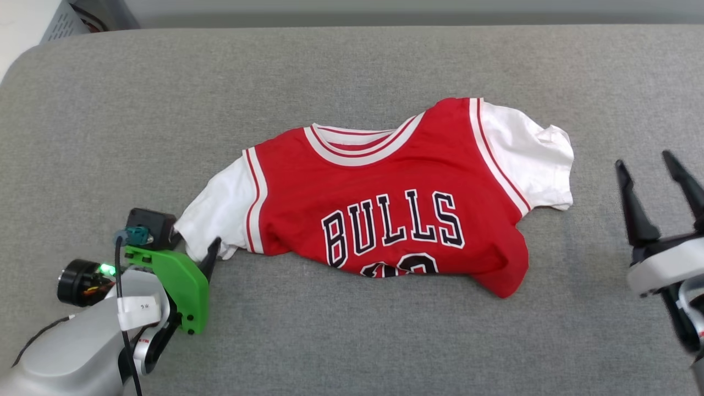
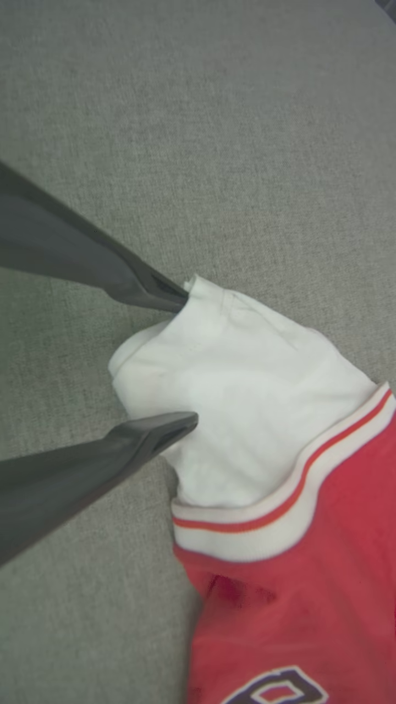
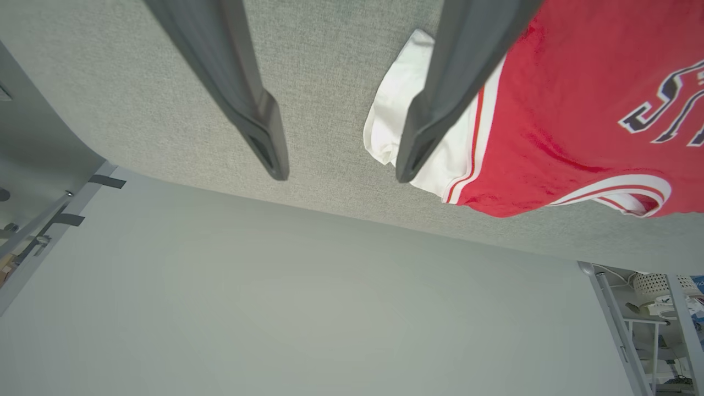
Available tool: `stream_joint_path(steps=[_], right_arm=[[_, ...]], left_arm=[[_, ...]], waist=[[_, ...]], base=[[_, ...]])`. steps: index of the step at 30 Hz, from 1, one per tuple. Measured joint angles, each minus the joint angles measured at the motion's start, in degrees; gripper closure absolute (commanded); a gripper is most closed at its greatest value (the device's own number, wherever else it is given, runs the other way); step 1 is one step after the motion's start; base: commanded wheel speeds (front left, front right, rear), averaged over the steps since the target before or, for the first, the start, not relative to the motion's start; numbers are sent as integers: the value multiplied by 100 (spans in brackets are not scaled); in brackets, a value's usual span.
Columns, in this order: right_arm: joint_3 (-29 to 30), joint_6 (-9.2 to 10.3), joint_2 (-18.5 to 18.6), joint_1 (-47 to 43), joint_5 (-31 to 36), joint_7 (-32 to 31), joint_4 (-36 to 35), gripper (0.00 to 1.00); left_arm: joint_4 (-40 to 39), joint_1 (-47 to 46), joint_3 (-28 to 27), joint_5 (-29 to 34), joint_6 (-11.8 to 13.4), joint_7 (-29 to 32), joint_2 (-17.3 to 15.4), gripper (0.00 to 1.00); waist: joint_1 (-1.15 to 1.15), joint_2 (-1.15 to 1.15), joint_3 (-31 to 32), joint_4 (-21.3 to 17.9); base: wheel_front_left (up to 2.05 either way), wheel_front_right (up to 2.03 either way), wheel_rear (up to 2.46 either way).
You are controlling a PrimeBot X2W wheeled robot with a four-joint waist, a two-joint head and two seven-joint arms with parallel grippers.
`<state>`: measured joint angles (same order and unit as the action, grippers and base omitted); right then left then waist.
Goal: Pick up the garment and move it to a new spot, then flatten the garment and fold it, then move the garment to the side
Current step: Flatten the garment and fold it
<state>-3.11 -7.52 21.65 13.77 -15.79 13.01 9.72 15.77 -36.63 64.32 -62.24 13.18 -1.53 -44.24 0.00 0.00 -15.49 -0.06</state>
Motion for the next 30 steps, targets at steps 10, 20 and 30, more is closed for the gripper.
stream_joint_path(steps=[10, 20, 30], right_arm=[[-445, 0, 1202, 976, -436, -1523, -399, 0], [-2074, -1, 2695, 2033, -2304, -4653, -397, 0], [-2825, -1, 2735, 3022, -2619, -5416, 389, 0]], left_arm=[[-793, 85, -606, 595, 1101, -1212, -97, 0], [-1777, 716, -2081, 1990, 1989, -1313, 387, 0], [-2186, 1718, -3493, 3303, 1782, -1313, 1603, 0]], waist=[[0, 0, 102, 304], [0, 0, -175, 617], [0, 0, -673, 892]], base=[[0, 0, 0], [0, 0, 0], [0, 0, 0]])
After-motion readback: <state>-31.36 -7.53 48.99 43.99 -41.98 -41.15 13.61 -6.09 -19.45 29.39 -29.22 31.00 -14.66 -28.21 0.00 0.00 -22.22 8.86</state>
